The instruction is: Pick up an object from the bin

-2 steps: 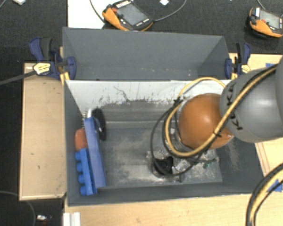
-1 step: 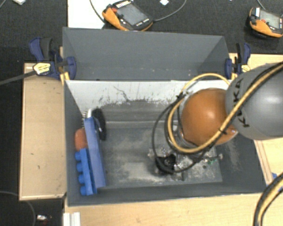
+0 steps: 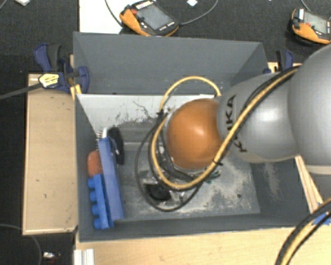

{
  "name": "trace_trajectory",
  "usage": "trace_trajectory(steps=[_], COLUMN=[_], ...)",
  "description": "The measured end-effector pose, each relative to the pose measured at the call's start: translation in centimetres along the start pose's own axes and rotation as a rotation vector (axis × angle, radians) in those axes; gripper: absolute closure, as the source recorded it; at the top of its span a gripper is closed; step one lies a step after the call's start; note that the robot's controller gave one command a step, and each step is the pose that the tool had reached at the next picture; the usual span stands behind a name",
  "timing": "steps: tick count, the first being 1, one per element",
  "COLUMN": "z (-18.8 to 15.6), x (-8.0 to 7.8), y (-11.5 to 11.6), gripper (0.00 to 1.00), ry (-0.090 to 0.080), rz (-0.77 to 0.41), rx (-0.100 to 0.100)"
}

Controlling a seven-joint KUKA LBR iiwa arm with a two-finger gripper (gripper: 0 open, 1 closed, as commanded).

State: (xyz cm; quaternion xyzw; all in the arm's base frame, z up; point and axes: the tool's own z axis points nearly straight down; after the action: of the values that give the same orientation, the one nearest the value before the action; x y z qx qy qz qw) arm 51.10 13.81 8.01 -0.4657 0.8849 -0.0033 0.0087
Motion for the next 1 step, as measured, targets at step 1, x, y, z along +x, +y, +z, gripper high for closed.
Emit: trace_trajectory(steps=[1], z=[-10.17], x=[5.33], y=[-4.2], gripper=[1.0], ry=[0.004], rz=[0.187], rx=[0.002])
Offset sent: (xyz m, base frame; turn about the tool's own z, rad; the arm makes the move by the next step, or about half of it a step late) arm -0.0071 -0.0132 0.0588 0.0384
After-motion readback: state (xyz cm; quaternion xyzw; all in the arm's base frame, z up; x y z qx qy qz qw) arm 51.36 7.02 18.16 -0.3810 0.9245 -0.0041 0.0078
